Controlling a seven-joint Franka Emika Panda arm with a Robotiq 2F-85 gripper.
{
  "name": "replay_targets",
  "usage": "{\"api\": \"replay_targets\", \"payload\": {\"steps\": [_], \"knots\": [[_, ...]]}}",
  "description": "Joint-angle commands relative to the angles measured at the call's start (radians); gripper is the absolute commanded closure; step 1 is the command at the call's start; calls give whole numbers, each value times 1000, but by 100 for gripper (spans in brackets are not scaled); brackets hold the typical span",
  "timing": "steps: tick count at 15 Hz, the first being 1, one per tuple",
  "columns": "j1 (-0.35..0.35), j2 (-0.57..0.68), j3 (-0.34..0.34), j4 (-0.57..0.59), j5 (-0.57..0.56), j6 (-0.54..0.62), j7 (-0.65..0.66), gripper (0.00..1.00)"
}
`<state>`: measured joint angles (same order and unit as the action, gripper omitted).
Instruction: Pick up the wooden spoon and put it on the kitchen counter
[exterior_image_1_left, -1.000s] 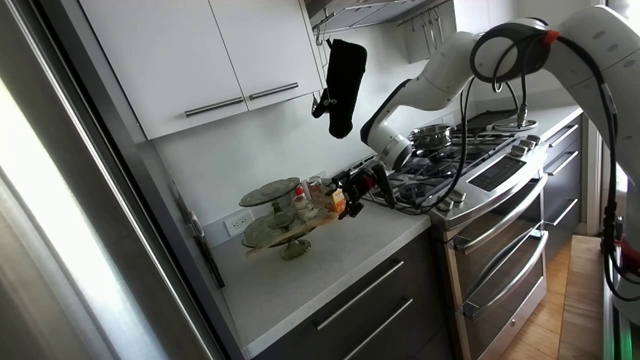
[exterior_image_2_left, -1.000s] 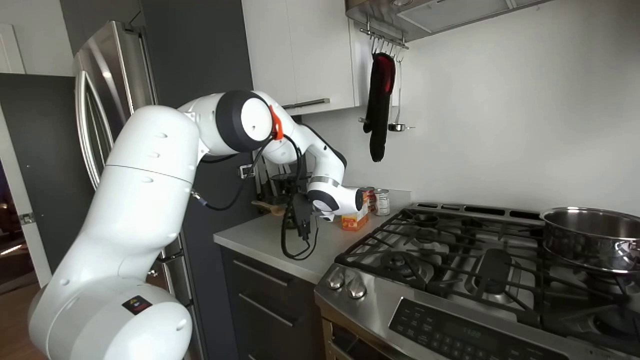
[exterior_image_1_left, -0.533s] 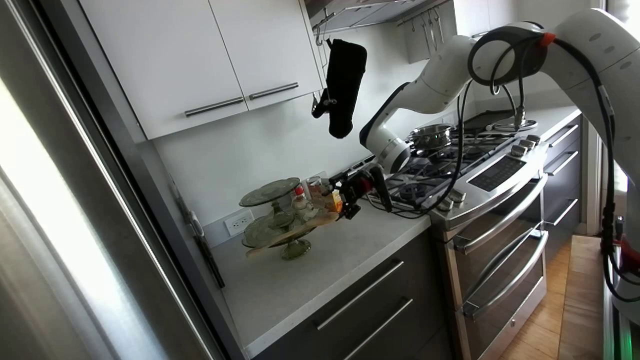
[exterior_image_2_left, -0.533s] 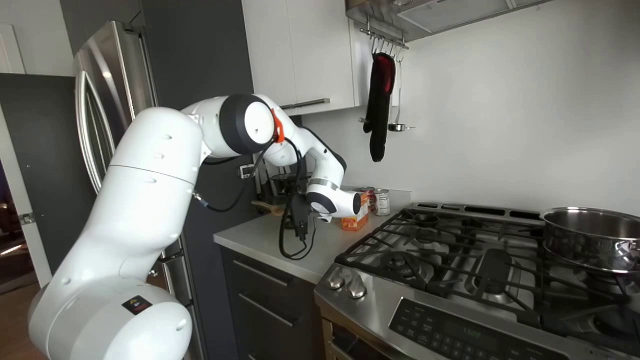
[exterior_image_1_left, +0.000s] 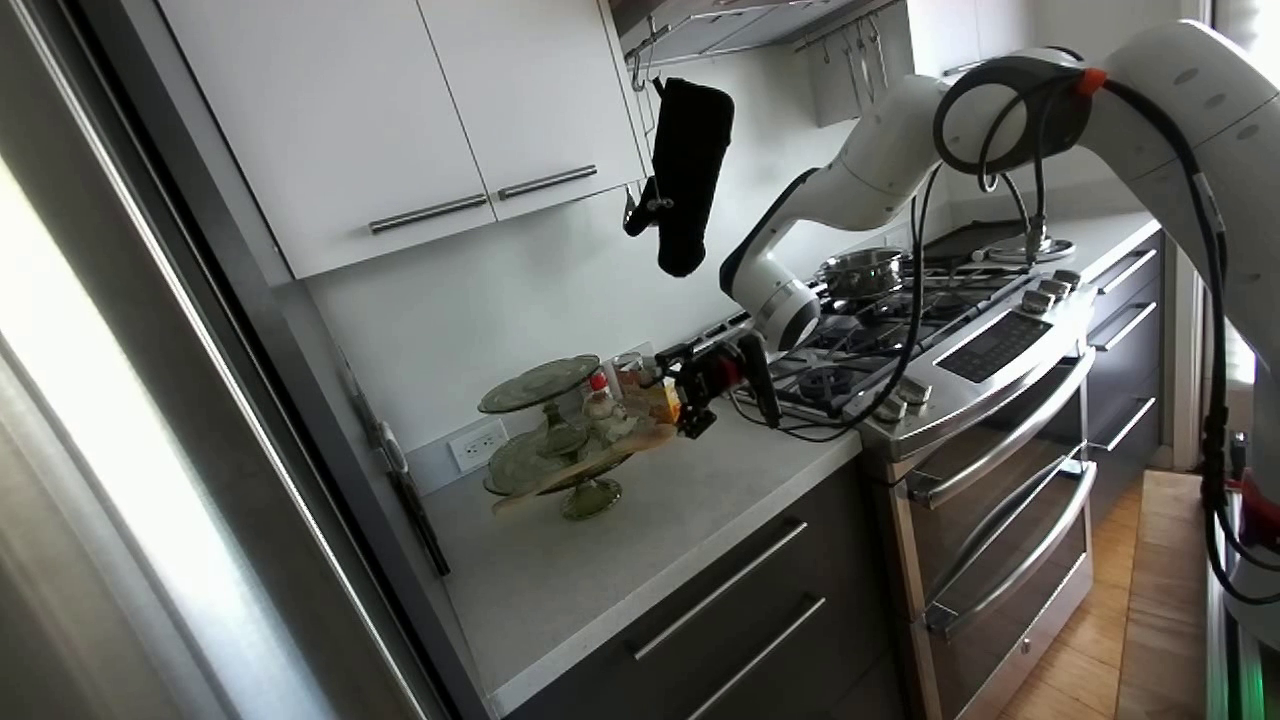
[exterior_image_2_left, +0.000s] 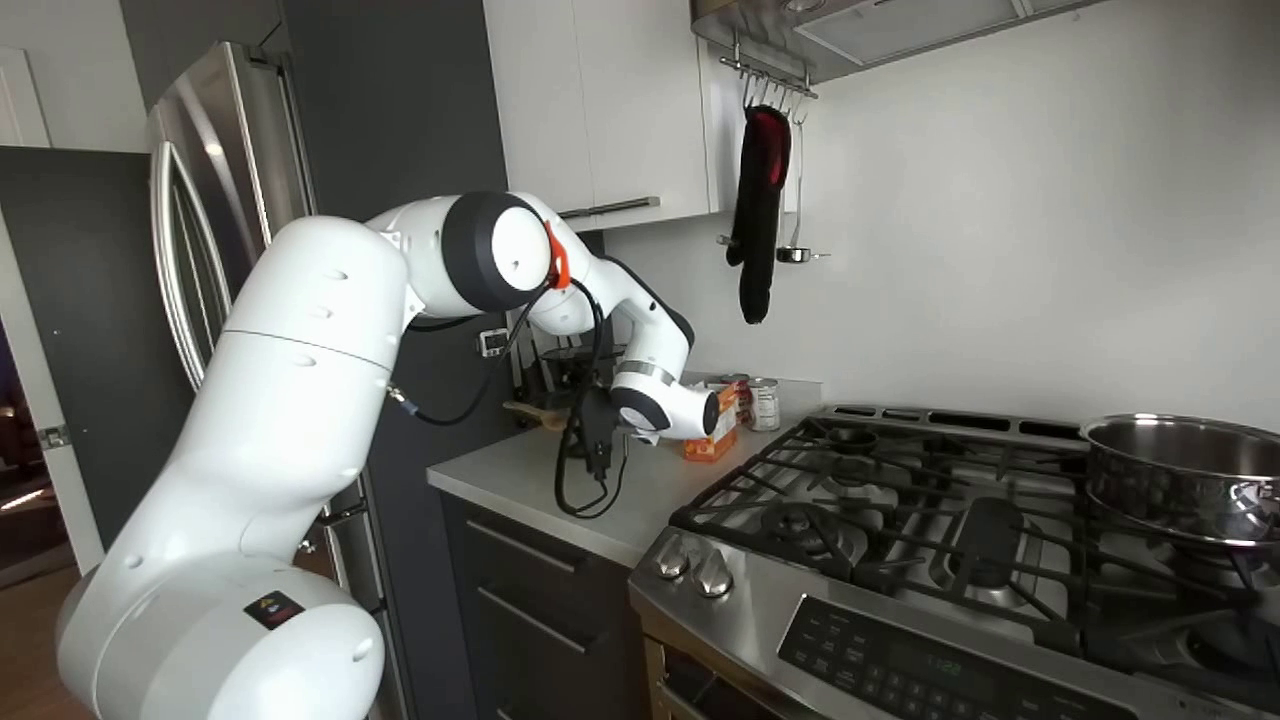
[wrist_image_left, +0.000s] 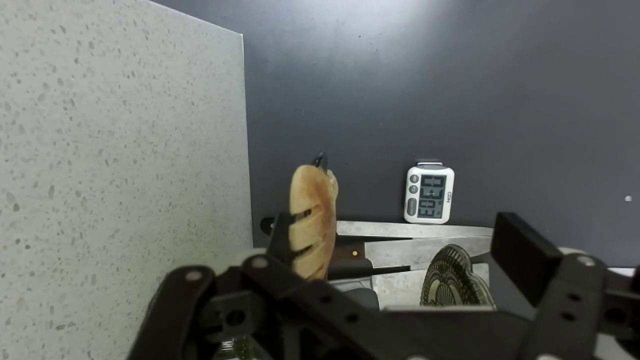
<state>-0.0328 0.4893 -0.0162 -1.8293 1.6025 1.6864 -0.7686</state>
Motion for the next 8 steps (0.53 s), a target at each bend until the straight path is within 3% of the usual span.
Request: {"api": "replay_targets", "payload": {"steps": [1,5,6,8], "knots": [[-10,4,0,4,19,-42,-16,0],[-13,-2,-4,7,12,-68,-13,2],[-14,-3,-6,8,12,-72,-16,25],[-14,-4,-6,10,11,-71,-18,30]]}}
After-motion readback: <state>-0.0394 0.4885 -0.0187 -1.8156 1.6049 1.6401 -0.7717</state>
